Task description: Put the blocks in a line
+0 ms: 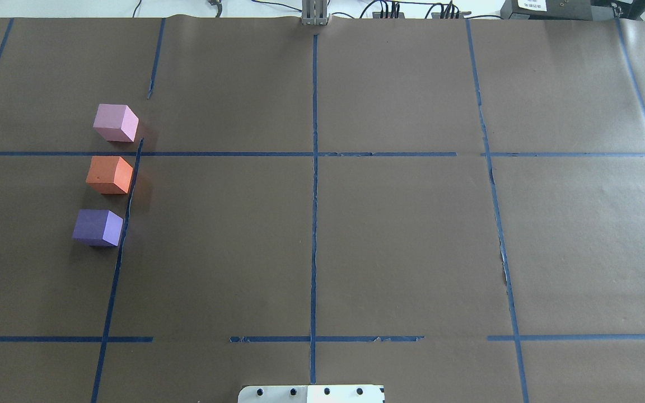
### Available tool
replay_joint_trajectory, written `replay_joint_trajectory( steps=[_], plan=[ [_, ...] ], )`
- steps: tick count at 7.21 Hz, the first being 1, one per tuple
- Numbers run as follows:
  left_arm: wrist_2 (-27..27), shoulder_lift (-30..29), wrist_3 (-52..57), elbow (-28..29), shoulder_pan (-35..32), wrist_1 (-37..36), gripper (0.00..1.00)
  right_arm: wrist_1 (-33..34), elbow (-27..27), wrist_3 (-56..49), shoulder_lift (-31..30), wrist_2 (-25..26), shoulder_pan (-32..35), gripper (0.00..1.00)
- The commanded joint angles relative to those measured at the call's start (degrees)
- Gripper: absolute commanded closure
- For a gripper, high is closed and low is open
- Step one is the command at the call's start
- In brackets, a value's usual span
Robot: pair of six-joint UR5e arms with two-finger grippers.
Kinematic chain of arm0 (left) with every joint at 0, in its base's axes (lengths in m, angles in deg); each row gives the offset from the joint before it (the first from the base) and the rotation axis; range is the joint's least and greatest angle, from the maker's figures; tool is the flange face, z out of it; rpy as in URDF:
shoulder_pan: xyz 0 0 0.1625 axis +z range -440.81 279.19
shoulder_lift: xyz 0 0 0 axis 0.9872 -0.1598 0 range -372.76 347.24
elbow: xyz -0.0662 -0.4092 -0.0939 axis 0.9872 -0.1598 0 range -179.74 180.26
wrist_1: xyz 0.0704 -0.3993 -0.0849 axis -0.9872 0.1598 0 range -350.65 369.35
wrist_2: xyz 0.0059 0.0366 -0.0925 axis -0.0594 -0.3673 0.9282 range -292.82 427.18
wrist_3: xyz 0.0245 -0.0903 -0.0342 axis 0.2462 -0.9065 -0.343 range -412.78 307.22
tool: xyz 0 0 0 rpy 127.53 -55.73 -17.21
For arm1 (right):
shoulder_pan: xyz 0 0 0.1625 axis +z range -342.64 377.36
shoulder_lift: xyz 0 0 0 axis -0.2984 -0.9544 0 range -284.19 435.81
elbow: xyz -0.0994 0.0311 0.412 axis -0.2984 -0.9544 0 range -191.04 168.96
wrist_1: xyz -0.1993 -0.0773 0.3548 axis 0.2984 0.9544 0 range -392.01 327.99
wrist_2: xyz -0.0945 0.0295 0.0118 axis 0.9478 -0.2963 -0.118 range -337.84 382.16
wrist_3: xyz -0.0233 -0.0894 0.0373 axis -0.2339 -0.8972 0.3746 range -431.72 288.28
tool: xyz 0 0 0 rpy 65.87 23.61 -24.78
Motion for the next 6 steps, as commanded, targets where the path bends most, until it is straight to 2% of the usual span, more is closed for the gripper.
replay_joint_trajectory(
  steps=[1, 2, 4, 6],
  plan=[
    [2.24, 0.47, 9.96, 3.0, -5.9, -6.87, 0.01, 0.07, 0.0, 0.09, 0.0, 0.0, 0.0, 0.0],
    [2.24, 0.04, 9.98, 3.0, -8.52, -11.78, 0.01, 0.07, 0.0, 0.0, 0.0, 0.0, 0.0, 0.0],
    [2.15, 0.3, 10.25, 3.09, -8.72, -12.62, 0.01, -0.02, 0.0, 0.0, 0.0, 0.0, 0.0, 0.0],
    [2.41, 2.14, 11.12, 5.72, -9.07, -12.44, 0.0, 0.07, 0.0, 0.0, 0.0, 0.0, 0.0, 0.0]
  ],
)
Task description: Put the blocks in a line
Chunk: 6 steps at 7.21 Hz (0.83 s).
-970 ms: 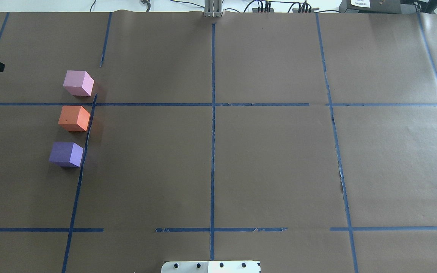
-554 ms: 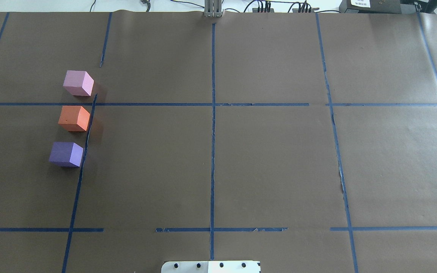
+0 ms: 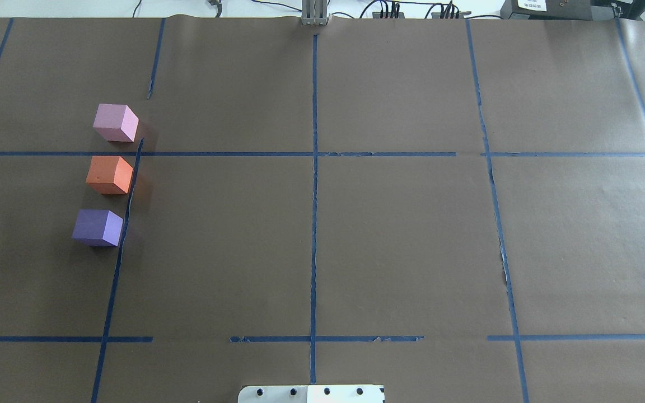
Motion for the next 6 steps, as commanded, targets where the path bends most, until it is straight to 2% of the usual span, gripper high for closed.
replay_joint_trajectory(
  steps=[1, 3, 6],
  plan=[
    [0.26, 1.16, 0.59, 1.18, -2.72, -0.66, 0.0, -0.02, 0.0, 0.0, 0.0, 0.0, 0.0, 0.0],
    [0.35, 3.18, 0.68, 1.26, -2.83, 0.73, 0.0, 0.07, 0.0, 0.0, 0.0, 0.0, 0.0, 0.0],
    [0.0, 3.18, 0.94, 1.0, -2.83, 0.65, 0.0, 0.07, 0.0, 0.0, 0.0, 0.0, 0.0, 0.0]
  ],
)
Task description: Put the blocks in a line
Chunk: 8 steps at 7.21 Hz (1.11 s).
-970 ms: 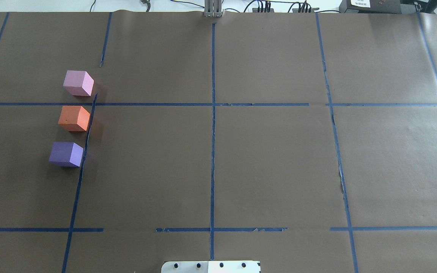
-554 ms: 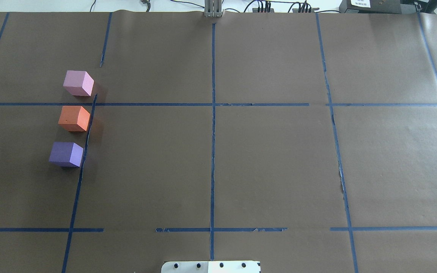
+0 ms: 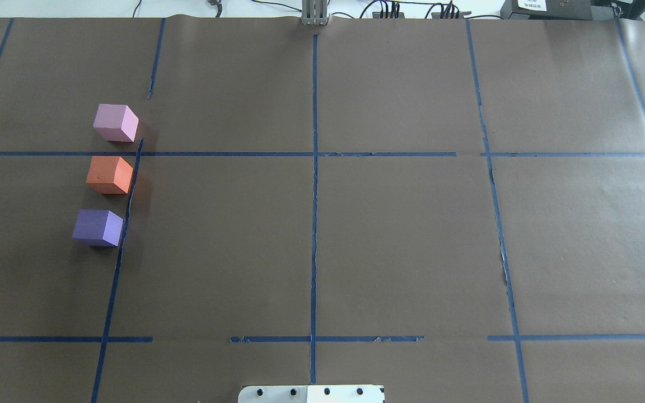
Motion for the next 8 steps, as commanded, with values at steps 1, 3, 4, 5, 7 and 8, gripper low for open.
replay_joint_trajectory(
  steps=[1, 3, 4, 5, 7, 8],
  plan=[
    [-0.35, 0.03, 0.29, -0.06, -0.02, 0.09, 0.0, -0.02, 0.0, 0.0, 0.0, 0.0, 0.0, 0.0],
    [-0.35, -0.14, 0.29, 0.03, -0.02, 0.18, 0.0, 0.06, 0.0, 0.0, 0.0, 0.0, 0.0, 0.0],
    [-0.44, -0.75, -0.32, 0.03, 0.07, 0.09, 0.0, -0.02, 0.0, 0.0, 0.0, -0.09, 0.0, 0.0],
    [-0.36, -1.02, -0.5, -0.06, 0.24, 0.09, 0.0, -0.02, 0.0, 0.0, 0.0, 0.0, 0.0, 0.0],
    [-0.09, -1.29, -0.41, 0.03, 0.24, 0.18, 0.0, 0.06, 0.0, 0.0, 0.0, 0.0, 0.0, 0.0],
    [-0.26, -1.29, -0.41, 0.03, 0.33, 0.44, 0.0, 0.06, 0.0, 0.0, 0.0, 0.0, 0.0, 0.0]
  ],
)
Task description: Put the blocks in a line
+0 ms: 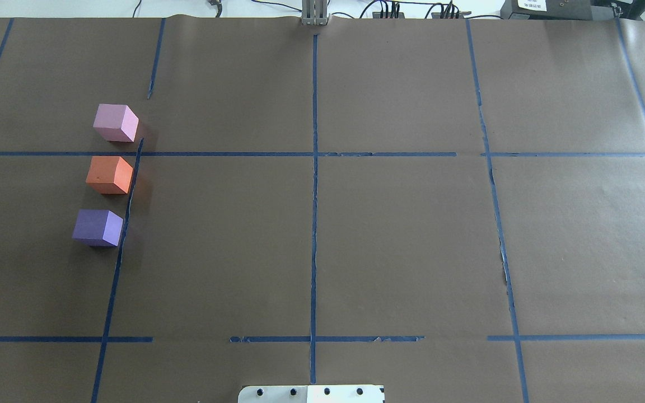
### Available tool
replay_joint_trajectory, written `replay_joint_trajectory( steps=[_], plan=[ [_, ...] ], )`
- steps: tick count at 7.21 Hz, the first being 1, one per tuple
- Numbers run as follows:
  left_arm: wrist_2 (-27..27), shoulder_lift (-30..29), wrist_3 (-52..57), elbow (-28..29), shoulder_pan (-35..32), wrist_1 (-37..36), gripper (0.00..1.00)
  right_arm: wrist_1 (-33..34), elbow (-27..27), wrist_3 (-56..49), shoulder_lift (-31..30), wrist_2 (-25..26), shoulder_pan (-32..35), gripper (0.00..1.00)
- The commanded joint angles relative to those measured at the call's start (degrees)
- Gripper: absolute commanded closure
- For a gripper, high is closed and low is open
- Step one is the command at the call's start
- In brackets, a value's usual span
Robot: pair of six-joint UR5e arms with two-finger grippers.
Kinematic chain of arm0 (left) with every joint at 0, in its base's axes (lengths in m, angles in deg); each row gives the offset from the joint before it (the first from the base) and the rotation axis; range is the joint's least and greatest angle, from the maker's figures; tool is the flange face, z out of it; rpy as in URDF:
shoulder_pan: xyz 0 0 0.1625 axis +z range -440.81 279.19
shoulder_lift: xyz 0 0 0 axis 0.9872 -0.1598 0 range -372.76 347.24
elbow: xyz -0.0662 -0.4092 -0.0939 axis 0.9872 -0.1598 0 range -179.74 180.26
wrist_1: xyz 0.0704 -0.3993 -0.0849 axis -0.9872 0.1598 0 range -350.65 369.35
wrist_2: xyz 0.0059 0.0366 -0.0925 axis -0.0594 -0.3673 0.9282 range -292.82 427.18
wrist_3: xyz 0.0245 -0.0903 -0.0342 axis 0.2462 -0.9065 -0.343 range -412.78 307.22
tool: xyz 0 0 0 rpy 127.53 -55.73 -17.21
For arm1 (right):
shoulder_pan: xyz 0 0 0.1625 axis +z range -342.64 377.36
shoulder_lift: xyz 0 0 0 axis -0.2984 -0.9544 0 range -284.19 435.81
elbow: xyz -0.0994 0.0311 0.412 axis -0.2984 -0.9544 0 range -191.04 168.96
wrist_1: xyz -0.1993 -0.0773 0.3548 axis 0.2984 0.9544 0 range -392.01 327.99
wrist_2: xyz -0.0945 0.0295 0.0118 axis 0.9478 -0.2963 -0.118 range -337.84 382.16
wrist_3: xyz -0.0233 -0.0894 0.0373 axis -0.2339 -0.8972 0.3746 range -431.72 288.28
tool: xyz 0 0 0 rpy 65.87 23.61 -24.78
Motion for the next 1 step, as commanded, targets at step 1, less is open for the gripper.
replay_joint_trajectory(
  steps=[1],
  plan=[
    [-0.21, -0.94, 0.0, 0.01, 0.08, 0.22, 0.0, 0.03, 0.0, 0.0, 0.0, 0.0, 0.0, 0.0]
  ],
)
